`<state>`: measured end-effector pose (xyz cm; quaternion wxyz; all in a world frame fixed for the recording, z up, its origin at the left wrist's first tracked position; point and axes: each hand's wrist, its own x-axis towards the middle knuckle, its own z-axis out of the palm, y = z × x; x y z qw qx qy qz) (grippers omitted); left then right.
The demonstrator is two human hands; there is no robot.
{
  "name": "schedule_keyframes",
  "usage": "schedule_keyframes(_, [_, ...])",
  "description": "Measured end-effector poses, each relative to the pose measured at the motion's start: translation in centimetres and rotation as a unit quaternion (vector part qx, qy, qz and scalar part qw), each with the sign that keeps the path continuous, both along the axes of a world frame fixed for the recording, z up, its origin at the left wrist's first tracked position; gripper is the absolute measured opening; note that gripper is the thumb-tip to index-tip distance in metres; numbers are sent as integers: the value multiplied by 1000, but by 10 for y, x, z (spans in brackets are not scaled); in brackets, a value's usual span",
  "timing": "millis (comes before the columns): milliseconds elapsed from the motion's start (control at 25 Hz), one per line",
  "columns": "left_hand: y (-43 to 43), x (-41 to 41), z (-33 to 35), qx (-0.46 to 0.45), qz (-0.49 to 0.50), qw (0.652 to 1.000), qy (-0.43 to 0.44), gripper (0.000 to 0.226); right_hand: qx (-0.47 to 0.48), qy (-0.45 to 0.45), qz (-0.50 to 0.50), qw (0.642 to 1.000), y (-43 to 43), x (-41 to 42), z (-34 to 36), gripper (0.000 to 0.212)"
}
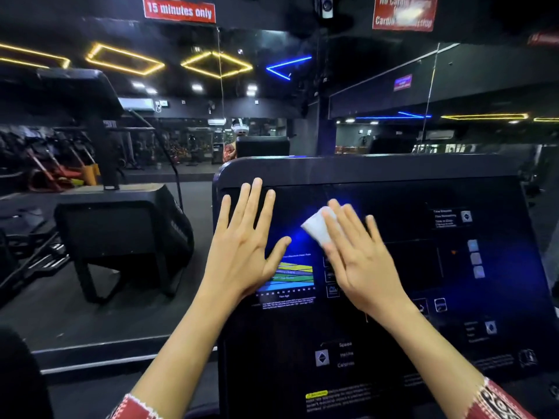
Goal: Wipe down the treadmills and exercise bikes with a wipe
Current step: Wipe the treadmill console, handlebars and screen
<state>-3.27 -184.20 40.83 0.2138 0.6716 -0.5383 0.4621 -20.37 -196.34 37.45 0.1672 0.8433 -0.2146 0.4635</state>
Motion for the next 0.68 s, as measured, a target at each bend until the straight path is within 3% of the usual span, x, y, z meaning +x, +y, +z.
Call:
schedule_keyframes(120, [-3, -8, -3, -12, 1, 1000, 10, 71, 98, -107, -79, 986, -13, 22, 35, 54])
schedule_keyframes(280, [-2, -22, -20, -25, -8, 999, 24, 69, 23, -5, 36, 999, 8, 29, 10, 52])
schedule_keyframes(360, [-2, -29, -31, -26, -5, 999, 24, 68, -1, 16, 13, 1000, 3, -10, -25, 51])
schedule_keyframes(480, [-6, -42, -41, -32, 8, 999, 17, 67, 92, -98, -68, 989, -24, -33, -15, 53])
schedule_keyframes(560, [-11, -51, -47, -43, 6, 999, 28, 66, 146, -122, 4, 982, -22, -20, 4, 54])
schedule_keyframes(680, [-13, -64, -59, -60, 3, 997, 45, 63, 24, -7, 112, 993, -2, -23, -31, 49])
